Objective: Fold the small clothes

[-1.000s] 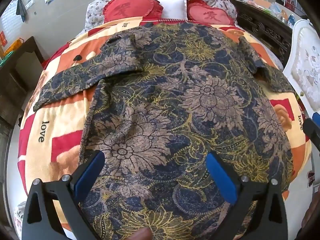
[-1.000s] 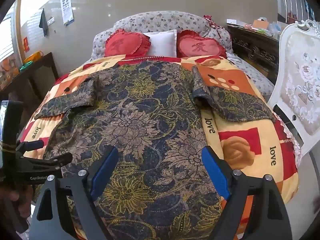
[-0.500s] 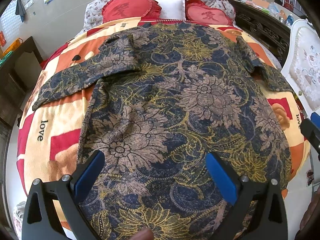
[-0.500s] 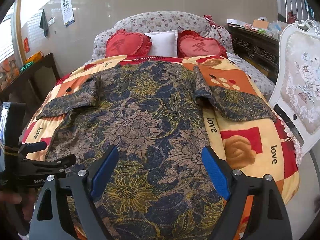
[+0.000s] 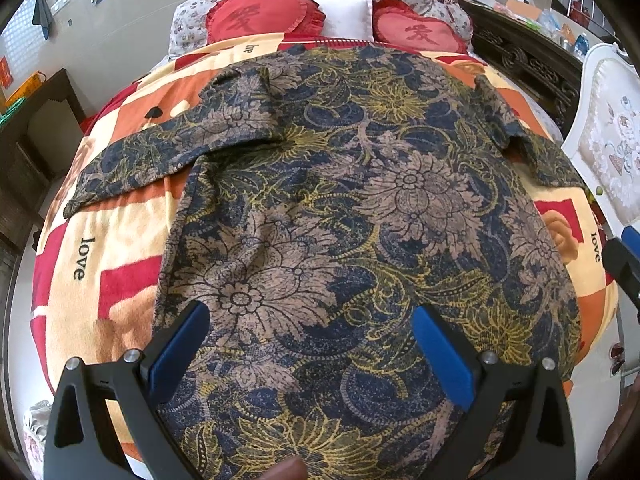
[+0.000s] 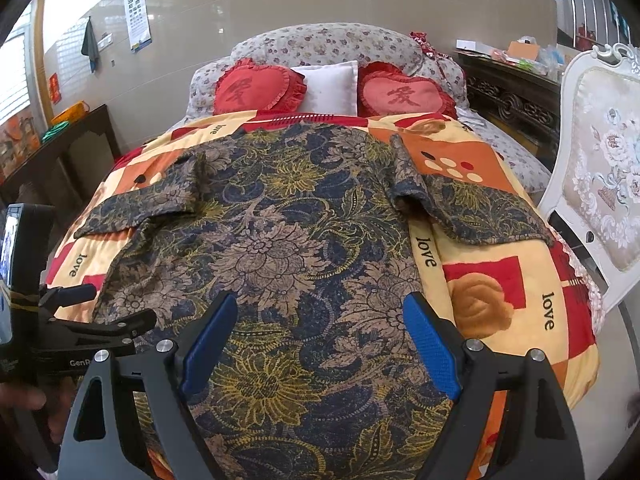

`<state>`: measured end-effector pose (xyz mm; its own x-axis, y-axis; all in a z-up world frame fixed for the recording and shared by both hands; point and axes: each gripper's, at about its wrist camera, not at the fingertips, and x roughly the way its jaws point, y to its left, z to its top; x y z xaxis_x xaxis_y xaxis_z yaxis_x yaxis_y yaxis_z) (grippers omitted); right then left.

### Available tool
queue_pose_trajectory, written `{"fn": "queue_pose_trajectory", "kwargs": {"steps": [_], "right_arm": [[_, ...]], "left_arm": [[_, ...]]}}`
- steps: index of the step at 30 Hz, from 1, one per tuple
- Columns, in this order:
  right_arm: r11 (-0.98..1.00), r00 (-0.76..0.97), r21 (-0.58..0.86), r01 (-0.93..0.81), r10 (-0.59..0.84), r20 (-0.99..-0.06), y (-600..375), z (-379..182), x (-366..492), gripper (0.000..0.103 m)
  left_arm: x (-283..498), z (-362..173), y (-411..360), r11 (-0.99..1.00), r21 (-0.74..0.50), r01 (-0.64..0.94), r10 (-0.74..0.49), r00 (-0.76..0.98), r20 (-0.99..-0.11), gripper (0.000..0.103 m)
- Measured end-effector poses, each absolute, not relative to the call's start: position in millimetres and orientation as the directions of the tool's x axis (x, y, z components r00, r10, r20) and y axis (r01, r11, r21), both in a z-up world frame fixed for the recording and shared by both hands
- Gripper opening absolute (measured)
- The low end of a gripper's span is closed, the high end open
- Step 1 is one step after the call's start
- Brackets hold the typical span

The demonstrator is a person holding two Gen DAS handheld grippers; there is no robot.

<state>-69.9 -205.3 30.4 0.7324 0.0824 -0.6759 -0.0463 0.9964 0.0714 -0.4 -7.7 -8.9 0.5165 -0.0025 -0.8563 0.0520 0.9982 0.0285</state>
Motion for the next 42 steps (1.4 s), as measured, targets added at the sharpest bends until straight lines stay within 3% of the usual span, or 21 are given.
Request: {"fn": "queue_pose_trajectory", "kwargs": {"steps": [19,27,30,42], "right_arm": [[0.998,0.769,0.059,-0.031,0.061,-0.637,-204,37,-75,0.094],[0.998,0.702,-0.008,0.06,-0.048,-0.711,-203,35,-75,0.093],[0.996,0.693,-0.033,0.088,-0.085,-0.716,-203,35,-77,0.093],[0.995,0.666,-0.031,0.092,-0.084,-0.742,-205,23,-73,0.093]], "left_arm": [[-1,-8,-10,0.998,0.032,0.053,-0.001,0.523,-0.852,0.103],[-24,14,-18,0.992,0.035,0.122,-0.056,0.668,-0.742,0.103],[-27,16,-23,0.986,0.069,0.149,-0.047,0.659,-0.751,0.103],[-26,-7,-18,0.988,0.004,0.156,-0.092,0.599,-0.795,0.103]]}}
